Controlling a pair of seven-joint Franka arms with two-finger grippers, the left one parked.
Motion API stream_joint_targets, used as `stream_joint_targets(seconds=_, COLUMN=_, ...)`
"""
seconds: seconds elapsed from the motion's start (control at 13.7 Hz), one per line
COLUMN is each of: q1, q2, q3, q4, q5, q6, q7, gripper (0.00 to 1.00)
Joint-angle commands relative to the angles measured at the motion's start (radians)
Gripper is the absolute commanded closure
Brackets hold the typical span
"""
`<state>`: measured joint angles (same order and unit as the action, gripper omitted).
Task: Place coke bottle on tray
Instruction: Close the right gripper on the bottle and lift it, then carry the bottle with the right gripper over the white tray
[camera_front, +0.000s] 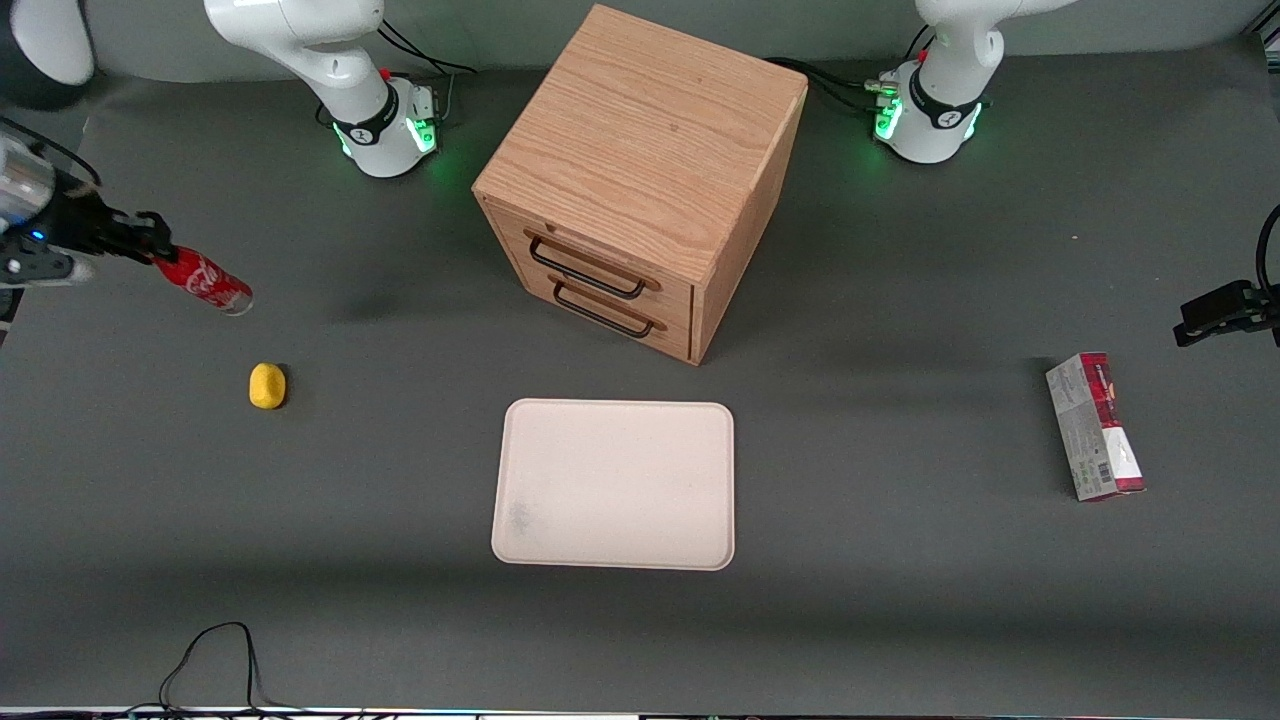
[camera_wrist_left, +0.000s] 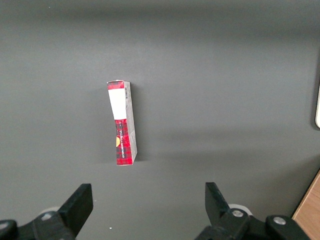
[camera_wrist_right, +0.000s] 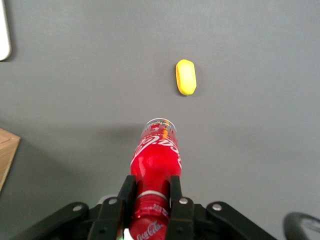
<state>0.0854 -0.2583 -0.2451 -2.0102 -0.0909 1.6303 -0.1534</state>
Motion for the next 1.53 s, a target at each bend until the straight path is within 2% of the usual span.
stream_joint_targets(seconds=0.0, q1=0.010, q2=0.021, q3=0.001, q4=0.161, q5=0.002, q6=-0.125, q7=-0.005, gripper=1.00)
stream_joint_targets(seconds=0.22, q1=0.010, q2=0.033, q3=0.010, q4=0.261, q5=0.005, q6=-0.174, q7=-0.011, gripper=1.00)
stream_joint_targets(seconds=0.37, q1=0.022, q2=0.098, q3=0.035, q4=0.339, q5=0.020, q6=-0.173, q7=-0.009, gripper=1.00)
stream_joint_targets(seconds=0.73, q1=0.125, q2=0.437, q3=0.036, q4=0.770, q5=0.141, q6=-0.236, q7=0.006, gripper=1.00)
stream_joint_targets(seconds=1.02, q1=0.214, q2=0.719, q3=0.047, q4=1.104, q5=0.158, q6=-0.262, q7=0.038, gripper=1.00)
stream_joint_targets(seconds=1.24, q1=0.217, q2=0.801, q3=0.147, q4=1.186, q5=0.154, q6=-0.245, q7=0.168, gripper=1.00)
stream_joint_targets(seconds=1.46, q1=0.257, q2=0.820, q3=0.187, q4=1.186, q5=0.146, q6=-0.208, q7=0.230, gripper=1.00)
